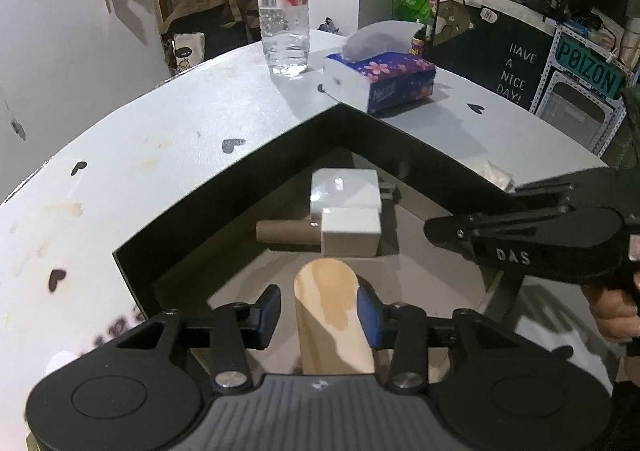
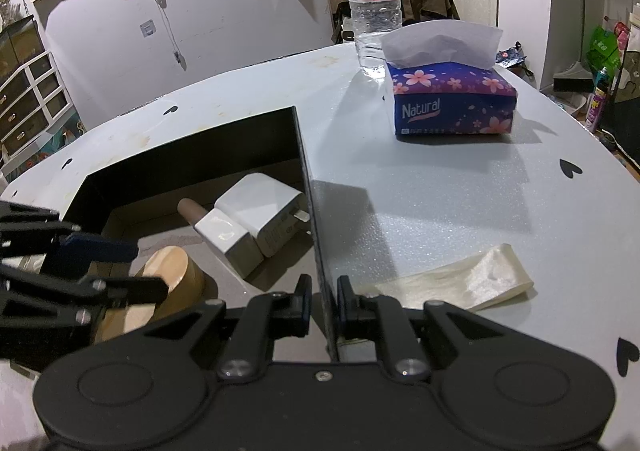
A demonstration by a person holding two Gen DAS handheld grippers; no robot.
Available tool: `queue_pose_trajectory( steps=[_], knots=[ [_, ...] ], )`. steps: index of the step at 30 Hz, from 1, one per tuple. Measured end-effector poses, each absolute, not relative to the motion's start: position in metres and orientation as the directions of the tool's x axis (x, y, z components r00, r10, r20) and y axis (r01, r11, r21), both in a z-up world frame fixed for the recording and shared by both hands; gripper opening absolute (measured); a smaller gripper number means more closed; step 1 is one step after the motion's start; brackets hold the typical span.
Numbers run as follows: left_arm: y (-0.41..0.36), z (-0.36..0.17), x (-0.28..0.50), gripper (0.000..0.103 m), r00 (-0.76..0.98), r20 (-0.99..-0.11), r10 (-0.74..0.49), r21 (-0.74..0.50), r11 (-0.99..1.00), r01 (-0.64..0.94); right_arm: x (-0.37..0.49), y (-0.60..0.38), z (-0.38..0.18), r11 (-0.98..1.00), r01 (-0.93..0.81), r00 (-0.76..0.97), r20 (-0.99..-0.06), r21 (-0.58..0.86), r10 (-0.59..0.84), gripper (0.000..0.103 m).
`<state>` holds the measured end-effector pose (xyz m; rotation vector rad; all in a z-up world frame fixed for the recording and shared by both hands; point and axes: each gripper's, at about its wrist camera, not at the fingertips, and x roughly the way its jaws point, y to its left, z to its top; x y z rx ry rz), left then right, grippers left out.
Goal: Organize rigid objects
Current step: 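Open the left tool and lift it away from the oval piece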
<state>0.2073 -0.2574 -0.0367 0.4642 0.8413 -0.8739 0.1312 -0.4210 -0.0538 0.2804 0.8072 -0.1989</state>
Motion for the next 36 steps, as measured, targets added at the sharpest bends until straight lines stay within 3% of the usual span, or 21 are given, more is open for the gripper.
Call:
queue_pose_trajectory(
  steps=[7, 12, 18, 31, 36],
  knots=[
    [-0.254, -0.035, 0.220, 0.033, 0.353, -0.798, -0.488, -0.014, 0.602, 0.799, 0.132, -0.422, -0.055, 0.944, 0.280, 0.675, -0.735, 0.174, -0.065, 0.014],
    [-0.253, -0.037, 0.212, 0.047, 0.279, -0.812, -0.512, -0.084, 0.576, 0.813, 0.132, -0.422, -0.056, 0.944, 0.281, 0.674, -0.735, 0.173, -0.066, 0.014],
    [-0.260, -0.045, 0.212, 0.042, 0.309, -0.821, -0.480, -0.032, 0.579, 0.815, 0.133, -0.421, -0.056, 0.944, 0.281, 0.674, -0.736, 0.172, -0.067, 0.014],
    [-0.262, -0.047, 0.229, 0.041, 0.374, -0.785, -0.494, -0.021, 0.624, 0.781, 0.133, -0.423, -0.056, 0.943, 0.287, 0.671, -0.738, 0.169, -0.072, 0.011],
    [-0.254, -0.039, 0.226, 0.049, 0.388, -0.759, -0.523, -0.049, 0.640, 0.767, 0.133, -0.423, -0.056, 0.942, 0.292, 0.669, -0.740, 0.167, -0.076, 0.009]
  ],
)
